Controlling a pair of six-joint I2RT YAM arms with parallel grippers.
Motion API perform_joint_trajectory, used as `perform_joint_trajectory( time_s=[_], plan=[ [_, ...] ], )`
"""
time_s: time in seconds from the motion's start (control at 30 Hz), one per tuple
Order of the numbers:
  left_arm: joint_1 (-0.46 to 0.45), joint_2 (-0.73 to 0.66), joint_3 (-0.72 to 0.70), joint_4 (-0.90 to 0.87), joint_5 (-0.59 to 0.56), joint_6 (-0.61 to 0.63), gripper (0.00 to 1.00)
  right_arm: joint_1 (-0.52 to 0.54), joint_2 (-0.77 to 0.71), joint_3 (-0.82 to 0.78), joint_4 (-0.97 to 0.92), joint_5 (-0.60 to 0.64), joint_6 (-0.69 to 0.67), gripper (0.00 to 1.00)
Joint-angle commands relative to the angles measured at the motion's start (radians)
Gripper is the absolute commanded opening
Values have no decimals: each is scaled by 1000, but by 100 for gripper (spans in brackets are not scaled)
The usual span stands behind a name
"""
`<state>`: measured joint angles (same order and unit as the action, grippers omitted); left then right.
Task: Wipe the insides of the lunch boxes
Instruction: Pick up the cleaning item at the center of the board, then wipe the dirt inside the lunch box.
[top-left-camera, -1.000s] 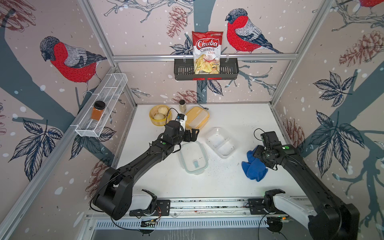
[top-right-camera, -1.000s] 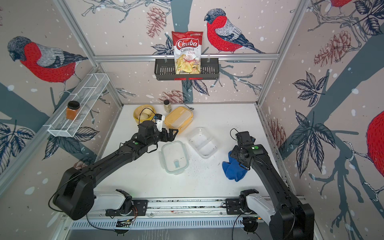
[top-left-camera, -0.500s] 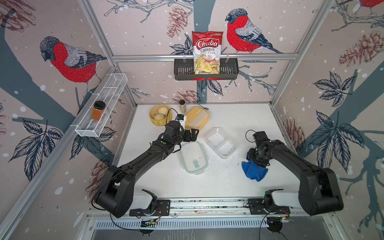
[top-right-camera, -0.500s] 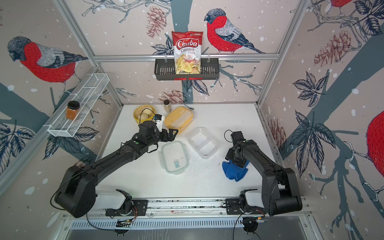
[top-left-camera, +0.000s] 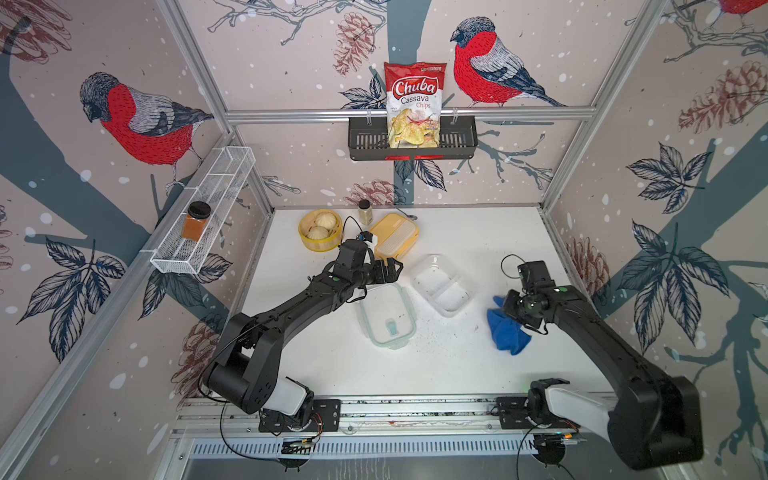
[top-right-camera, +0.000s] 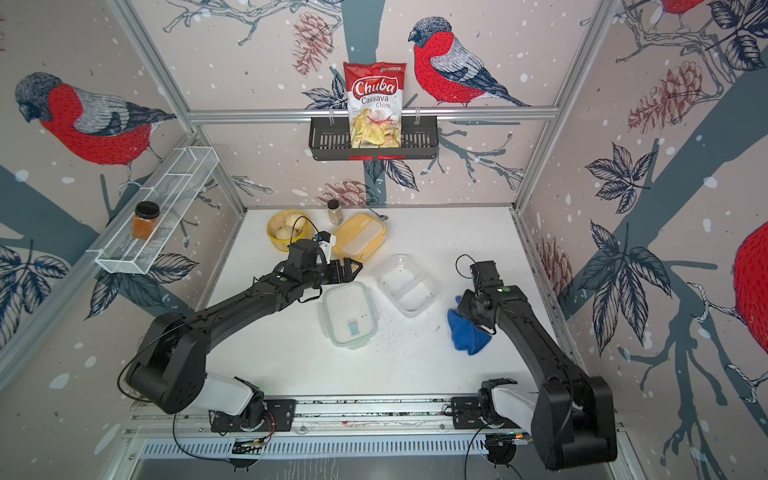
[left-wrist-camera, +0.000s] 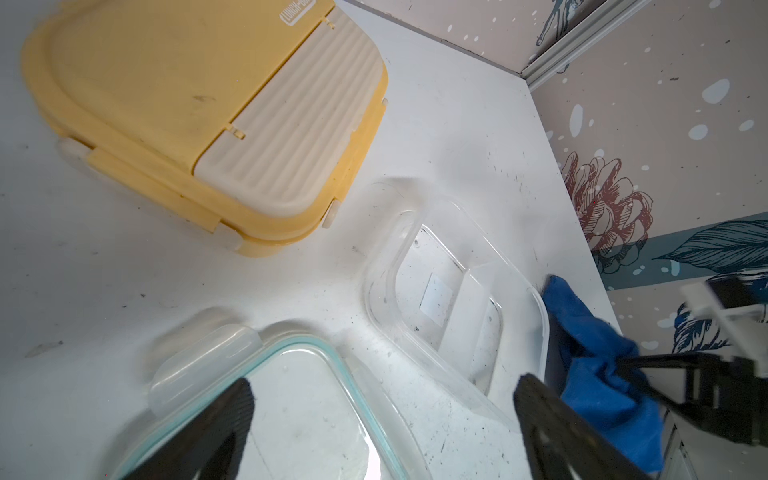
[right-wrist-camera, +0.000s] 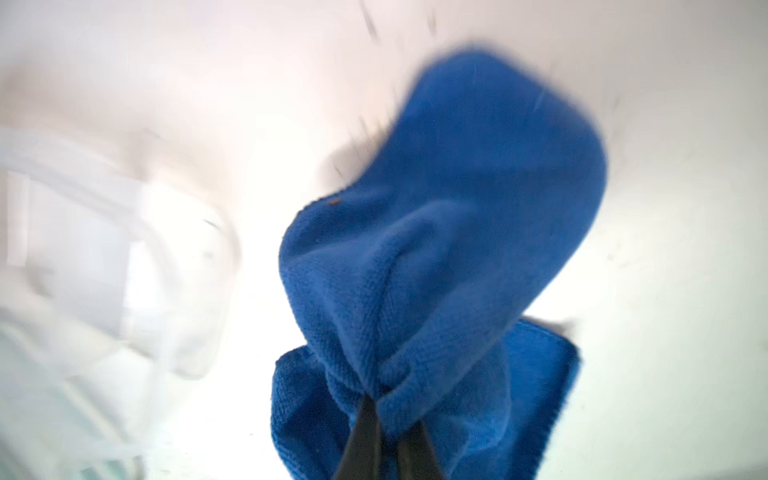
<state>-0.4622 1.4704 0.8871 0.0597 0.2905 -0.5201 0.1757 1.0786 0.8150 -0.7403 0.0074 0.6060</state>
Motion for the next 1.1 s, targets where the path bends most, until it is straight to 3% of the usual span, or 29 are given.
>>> perform_joint_trajectory(
  time_s=[0.0,0.17,0.27,0.33,0.6,0.93,1.07],
  plan=[
    [-8,8,17,3,21,-3,97,-1,-83,123,-54,61,-22,0],
    [-39,23,40,-15,3,-3,97,25,-15,421,-115,-55,-64,0],
    [-45,30,47,-14,-2,-12,97,136,78,524,-139,0,-84,0],
    [-48,37,53,-8,3,-25,97,190,124,532,-100,-6,-109,0],
    [-89,95,95,-10,-15,-83,96,234,255,453,9,-46,-182,0],
    [-98,256,178,60,69,-148,84,300,524,463,28,-95,-241,0],
    [-113,278,184,76,51,-155,84,318,542,411,66,-104,-245,0]
  ],
)
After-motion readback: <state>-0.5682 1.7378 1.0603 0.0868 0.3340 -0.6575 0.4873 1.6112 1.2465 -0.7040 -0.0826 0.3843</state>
